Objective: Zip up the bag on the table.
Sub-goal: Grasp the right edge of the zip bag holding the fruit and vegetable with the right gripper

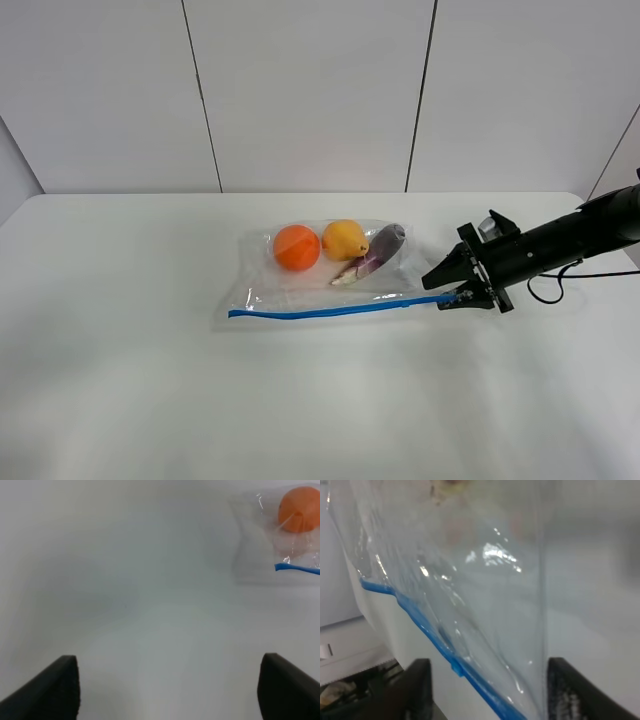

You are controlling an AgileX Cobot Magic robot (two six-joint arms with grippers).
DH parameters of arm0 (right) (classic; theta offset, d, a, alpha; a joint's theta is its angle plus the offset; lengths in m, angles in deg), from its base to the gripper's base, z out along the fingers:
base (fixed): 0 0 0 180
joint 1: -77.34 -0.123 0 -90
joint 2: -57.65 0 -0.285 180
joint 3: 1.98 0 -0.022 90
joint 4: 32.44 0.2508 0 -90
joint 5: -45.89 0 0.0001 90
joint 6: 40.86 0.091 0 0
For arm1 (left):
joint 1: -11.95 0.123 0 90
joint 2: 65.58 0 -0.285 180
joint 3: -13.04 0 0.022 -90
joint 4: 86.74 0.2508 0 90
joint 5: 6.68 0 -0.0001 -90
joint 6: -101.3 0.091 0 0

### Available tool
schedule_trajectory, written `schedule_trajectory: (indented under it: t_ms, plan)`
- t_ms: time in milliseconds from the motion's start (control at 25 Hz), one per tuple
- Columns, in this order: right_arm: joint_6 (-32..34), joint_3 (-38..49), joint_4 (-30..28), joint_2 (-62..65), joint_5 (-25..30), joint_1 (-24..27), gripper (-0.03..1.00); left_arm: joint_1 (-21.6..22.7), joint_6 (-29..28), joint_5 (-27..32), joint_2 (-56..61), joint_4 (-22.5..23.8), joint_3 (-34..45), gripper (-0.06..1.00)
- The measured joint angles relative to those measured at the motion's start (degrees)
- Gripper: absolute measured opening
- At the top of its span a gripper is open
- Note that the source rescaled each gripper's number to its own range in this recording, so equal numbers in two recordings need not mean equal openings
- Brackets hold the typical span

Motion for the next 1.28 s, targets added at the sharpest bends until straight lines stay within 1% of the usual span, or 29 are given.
schedule_trajectory:
  t_ms: [400, 800, 1280]
  plan:
    - [-0.2, 0.0, -0.7, 0.0, 1.0, 0.0, 0.55, 0.0, 0.0, 0.0, 0.0, 0.0, 0.0, 0.96]
    - [-0.3, 0.0, -2.0, -2.0, 1.4, 0.0, 0.55, 0.0, 0.0, 0.0, 0.0, 0.0, 0.0, 0.96]
    - [-1.5, 0.0, -0.1, -2.1, 1.4, 0.0, 0.55, 0.0, 0.0, 0.0, 0.0, 0.0, 0.0, 0.96]
